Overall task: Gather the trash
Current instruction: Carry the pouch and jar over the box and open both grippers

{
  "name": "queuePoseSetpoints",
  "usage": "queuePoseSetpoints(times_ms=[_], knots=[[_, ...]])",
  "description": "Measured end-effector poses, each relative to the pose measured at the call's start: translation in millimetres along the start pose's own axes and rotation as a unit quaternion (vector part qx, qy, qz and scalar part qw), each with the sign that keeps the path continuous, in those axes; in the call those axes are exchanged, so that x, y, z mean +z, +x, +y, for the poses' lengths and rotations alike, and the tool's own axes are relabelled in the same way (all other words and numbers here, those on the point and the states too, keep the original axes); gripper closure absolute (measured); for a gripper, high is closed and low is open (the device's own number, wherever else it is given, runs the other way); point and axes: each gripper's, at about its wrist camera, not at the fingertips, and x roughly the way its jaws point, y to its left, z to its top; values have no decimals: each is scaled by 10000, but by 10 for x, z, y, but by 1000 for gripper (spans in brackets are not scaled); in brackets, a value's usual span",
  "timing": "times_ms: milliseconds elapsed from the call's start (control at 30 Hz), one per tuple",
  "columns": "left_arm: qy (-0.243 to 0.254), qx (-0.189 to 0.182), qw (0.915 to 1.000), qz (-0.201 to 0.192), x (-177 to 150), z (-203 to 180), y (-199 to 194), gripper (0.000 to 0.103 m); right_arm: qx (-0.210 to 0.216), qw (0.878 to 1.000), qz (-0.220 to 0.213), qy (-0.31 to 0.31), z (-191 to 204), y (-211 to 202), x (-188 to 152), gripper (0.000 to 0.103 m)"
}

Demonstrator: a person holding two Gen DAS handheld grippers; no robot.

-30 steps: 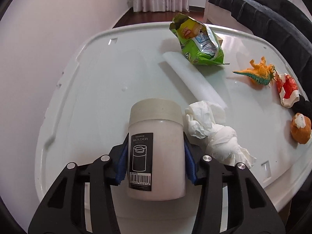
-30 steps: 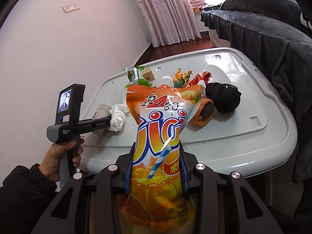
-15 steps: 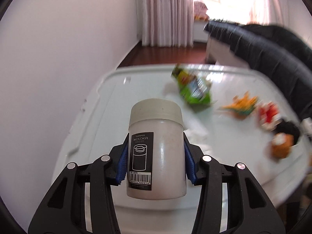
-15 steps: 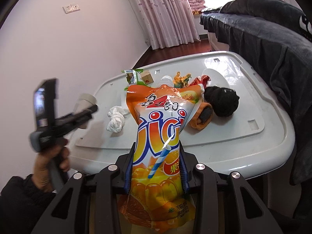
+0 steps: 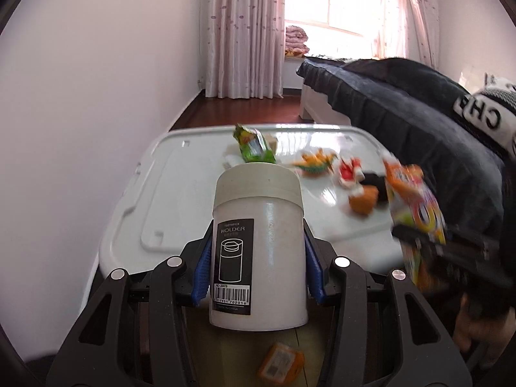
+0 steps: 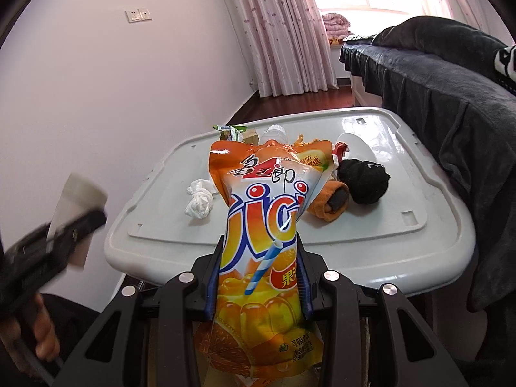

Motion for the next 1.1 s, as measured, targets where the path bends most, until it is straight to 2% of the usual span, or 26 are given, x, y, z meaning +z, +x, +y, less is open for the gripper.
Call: queuePoseSetpoints(times_ms=[133,333,433,567,700,1100], knots=[[-66,-173,9995,258,-413,-121,-176,57,-98,9999,40,75,8,-156,-213,66],[175,-129,9973,700,-997,-230,-197,57,-332,9987,288,268,109,-379,-771,66],[185,-143,9959,870,-1104,-170,-129,57,-364,9981,492,-17,249,-359,-957,66],[-148,-175,9935,1118,-1196,-40,35,57,-402,9966,590,-407,373,-281,-1037,66],[-254,-123,9913,1289,-1248,6,140,57,-501,9949,803,-360,342,-168,-1087,66],[-98,-89,9883,1519,-1315,-55,246,57,-737,9902,1160,-231,259,-1,-1150,66]])
